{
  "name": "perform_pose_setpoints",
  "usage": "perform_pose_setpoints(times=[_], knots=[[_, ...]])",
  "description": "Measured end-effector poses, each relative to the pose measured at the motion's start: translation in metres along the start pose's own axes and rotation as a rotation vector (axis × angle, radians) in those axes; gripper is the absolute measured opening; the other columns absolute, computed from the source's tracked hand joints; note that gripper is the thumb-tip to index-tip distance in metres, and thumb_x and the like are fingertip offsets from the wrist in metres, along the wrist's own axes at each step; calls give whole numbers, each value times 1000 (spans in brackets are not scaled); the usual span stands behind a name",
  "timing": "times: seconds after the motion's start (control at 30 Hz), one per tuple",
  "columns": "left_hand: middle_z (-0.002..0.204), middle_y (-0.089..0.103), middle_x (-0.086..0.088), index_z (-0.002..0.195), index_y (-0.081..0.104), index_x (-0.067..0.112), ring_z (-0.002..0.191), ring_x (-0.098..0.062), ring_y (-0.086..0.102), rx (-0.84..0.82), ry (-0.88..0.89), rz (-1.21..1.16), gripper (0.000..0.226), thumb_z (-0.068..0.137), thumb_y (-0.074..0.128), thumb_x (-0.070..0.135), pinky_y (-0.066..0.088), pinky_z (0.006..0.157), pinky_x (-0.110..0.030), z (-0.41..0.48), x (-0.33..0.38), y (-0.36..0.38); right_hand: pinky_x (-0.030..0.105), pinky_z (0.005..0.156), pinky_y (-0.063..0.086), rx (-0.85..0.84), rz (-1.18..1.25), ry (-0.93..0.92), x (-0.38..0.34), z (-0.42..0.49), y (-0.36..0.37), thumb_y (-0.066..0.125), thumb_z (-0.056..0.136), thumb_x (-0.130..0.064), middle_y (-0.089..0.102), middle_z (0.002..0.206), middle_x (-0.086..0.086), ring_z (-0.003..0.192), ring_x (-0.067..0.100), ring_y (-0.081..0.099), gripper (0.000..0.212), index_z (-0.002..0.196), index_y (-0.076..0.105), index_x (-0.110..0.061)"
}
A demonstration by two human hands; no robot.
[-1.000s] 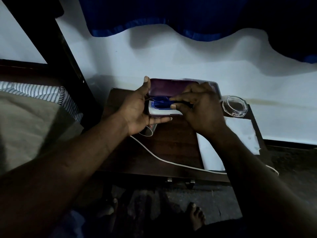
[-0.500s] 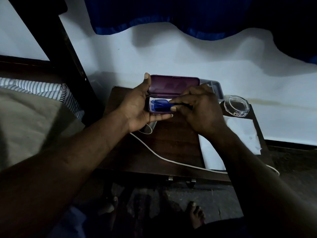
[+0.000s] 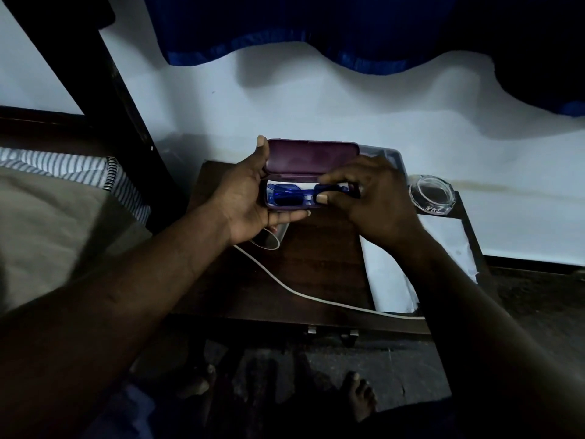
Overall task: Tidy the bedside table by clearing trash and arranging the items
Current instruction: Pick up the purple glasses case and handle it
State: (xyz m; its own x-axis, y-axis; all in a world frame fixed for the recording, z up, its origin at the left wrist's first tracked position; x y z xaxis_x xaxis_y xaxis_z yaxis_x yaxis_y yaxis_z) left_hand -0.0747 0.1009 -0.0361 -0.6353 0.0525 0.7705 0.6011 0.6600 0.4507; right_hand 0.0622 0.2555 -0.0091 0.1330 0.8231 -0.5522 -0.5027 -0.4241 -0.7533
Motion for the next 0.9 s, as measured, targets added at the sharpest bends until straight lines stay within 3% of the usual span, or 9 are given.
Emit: perform_pose_setpoints(times=[0.1,0.2,0.3,0.43,0.53,0.63,0.73,0.77,0.9], knots=[[123,74,-14,133,65,16,107,-38,74,20,5,-6,74,95,42,75,62,80,-49,0,3,-2,29,85,52,148,54,64,6,1,-9,83,80,-37,74,95,-9,90,10,66,20,97,81,-26],[123,75,-12,134,64,17,106,-36,75,39,9,-7,74,94,42,75,62,76,-46,-1,4,-4,18,75,54,180,312,412,22,3,-11,82,85,-34,74,104,-11,91,3,71,29,111,74,-23],[122,75,-11,135,63,18,105,-34,75,50,15,-6,72,95,43,74,62,76,-45,0,4,-6,28,66,61,-27,754,653,23,-3,0,75,93,-19,72,111,2,82,11,73,36,126,62,-12],[126,74,-13,135,65,18,109,-36,74,8,-16,-43,79,93,37,79,62,80,-49,2,6,-8,37,67,61,-62,945,711,16,-3,5,66,99,-40,67,132,8,98,27,75,33,127,62,-24],[124,74,-16,132,66,13,110,-39,72,-37,-67,-127,88,88,39,84,61,83,-53,1,10,-10,38,71,62,-81,1095,741,15,-1,5,55,101,-54,74,121,12,96,28,77,41,123,66,-21],[112,77,-14,120,68,7,101,-33,76,27,-62,-98,63,92,62,62,63,77,-46,0,10,-10,38,74,62,-90,1178,805,16,-2,5,57,99,-55,78,102,5,92,26,77,43,106,67,-14],[96,74,-10,104,69,11,83,-24,78,81,-29,-45,16,93,69,23,63,66,-36,3,7,-8,33,71,63,-88,1146,790,17,-2,10,69,97,-23,73,95,3,88,23,73,13,100,63,-12],[93,73,-9,100,69,12,79,-23,77,88,-18,-39,7,94,67,16,63,65,-34,4,6,-7,34,73,63,-87,1125,783,15,-2,11,71,95,-15,71,98,5,88,25,72,15,106,62,-11],[88,75,-7,94,69,13,82,-25,77,69,38,-14,6,93,67,8,64,68,-37,5,8,-10,37,81,64,-110,1114,805,13,-1,13,71,95,-12,73,107,12,90,30,75,26,118,59,-10]])
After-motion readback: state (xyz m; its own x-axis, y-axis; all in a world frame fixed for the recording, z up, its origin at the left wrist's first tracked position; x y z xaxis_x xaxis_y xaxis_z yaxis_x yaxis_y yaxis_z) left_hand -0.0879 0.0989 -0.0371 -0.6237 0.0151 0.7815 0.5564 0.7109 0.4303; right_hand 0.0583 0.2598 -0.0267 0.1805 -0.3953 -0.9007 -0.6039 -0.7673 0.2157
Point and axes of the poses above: each hand's wrist, its own z-axis towards the middle knuckle, its own y-axis out of the palm, x = y × z, the point moved 2 cm from there along z, towards the middle knuckle
